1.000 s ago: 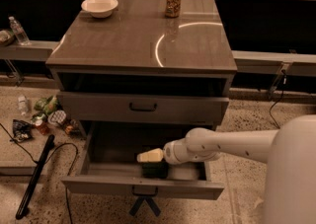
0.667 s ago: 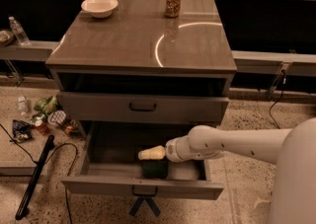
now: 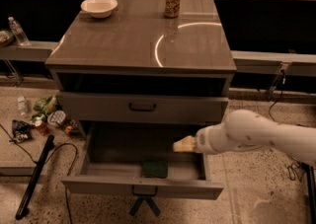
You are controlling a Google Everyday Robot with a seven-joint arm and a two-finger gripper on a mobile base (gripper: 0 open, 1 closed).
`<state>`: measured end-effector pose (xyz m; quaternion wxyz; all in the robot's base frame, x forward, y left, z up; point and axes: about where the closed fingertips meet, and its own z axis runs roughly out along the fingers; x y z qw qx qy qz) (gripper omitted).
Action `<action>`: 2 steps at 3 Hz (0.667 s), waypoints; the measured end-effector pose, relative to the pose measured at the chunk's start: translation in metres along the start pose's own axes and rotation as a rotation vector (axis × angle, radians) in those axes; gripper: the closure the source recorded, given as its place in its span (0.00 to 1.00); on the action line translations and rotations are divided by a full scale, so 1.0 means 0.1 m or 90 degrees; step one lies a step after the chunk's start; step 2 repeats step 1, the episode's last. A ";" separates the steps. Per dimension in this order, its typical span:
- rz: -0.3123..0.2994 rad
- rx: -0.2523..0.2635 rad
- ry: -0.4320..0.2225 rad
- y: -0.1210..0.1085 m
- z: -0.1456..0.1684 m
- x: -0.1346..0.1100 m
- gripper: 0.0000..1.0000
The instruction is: Place sponge into middle drawer
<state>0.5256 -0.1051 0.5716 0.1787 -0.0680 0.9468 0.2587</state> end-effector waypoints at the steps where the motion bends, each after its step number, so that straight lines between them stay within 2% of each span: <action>1: -0.029 0.015 -0.023 0.19 -0.39 -0.18 0.36; 2: -0.029 0.015 -0.023 0.19 -0.39 -0.18 0.36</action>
Offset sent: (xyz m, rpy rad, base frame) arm 0.0000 0.0000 0.0000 0.0000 0.0000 0.0000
